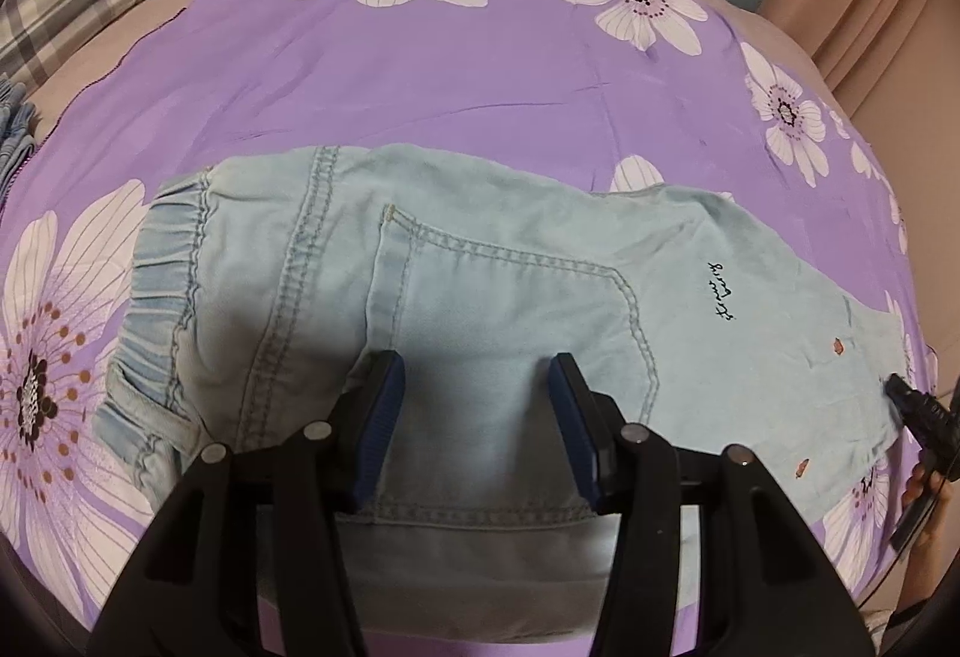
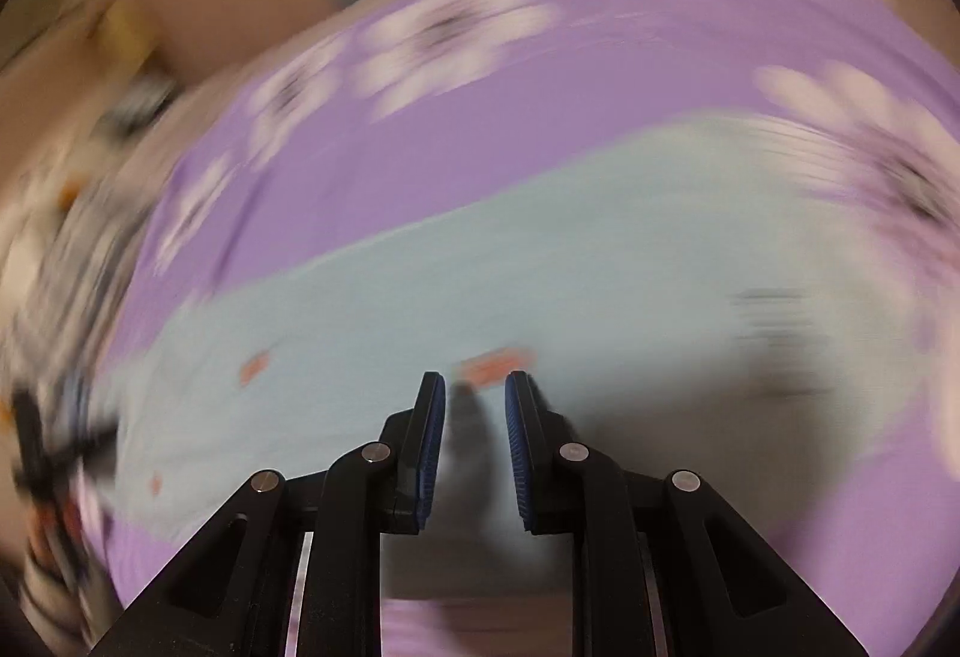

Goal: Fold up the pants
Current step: 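Grasp the leg cuffs with the right tool and lift them toward the left tool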

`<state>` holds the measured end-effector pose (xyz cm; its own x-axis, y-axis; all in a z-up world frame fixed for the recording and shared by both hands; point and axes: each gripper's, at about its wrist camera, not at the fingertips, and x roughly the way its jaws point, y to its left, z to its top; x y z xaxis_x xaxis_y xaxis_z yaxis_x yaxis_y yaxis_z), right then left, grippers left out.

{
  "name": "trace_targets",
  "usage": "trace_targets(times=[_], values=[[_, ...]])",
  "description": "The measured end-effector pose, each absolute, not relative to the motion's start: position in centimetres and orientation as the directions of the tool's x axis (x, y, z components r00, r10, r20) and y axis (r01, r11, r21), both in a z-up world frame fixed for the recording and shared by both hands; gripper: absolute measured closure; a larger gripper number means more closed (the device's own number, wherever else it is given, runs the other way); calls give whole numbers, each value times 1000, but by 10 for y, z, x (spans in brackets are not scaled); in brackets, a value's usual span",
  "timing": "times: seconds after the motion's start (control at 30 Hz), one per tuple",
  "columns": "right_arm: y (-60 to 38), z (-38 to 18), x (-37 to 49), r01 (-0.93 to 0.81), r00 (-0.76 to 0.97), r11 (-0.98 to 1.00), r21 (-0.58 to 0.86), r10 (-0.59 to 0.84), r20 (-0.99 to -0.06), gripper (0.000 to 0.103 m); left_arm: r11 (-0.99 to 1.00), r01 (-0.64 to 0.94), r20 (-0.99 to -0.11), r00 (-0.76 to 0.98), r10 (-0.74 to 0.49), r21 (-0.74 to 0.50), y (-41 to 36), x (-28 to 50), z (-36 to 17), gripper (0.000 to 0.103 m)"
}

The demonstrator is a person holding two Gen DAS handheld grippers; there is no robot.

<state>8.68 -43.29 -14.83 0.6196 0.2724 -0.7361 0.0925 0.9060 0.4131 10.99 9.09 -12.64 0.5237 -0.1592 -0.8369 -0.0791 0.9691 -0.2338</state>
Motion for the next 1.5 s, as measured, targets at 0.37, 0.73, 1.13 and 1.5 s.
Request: trace_targets(times=[0.37, 0.73, 1.13, 1.5], values=[[-532, -123, 34, 369, 752, 796, 479, 46, -657, 83, 944, -10, -808, 521, -276, -329, 42, 95, -103, 47], [-502, -174, 29, 380, 733, 676, 631, 197, -651, 79, 888, 163, -800, 387, -459, -430, -54, 103, -121, 47], [-401, -97, 39, 209, 841, 928, 308, -10, -541, 96, 805, 170, -728, 351, -588, -568, -77, 112, -111, 45], [-226, -112, 37, -176, 841, 979, -103, 95, -533, 96, 558, 101, -514, 284, -810, -824, -113, 134, -120, 28]])
